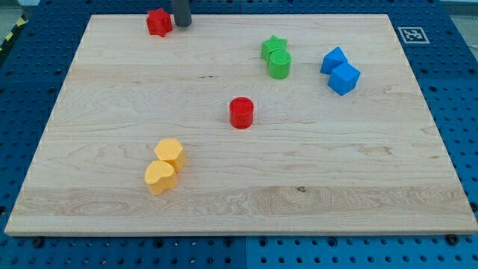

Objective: Move your arm closer to the red circle

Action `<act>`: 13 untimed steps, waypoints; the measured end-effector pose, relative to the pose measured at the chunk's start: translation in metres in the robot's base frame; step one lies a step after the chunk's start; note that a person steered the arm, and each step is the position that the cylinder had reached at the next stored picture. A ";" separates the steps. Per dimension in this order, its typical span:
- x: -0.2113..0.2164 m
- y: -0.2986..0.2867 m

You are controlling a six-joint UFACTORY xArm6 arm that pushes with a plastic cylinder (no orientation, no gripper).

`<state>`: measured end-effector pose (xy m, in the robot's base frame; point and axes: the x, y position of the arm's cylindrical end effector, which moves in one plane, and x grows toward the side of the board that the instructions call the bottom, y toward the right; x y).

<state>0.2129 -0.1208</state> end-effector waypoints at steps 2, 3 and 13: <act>0.000 -0.034; -0.001 -0.037; 0.254 0.206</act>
<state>0.4666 0.0853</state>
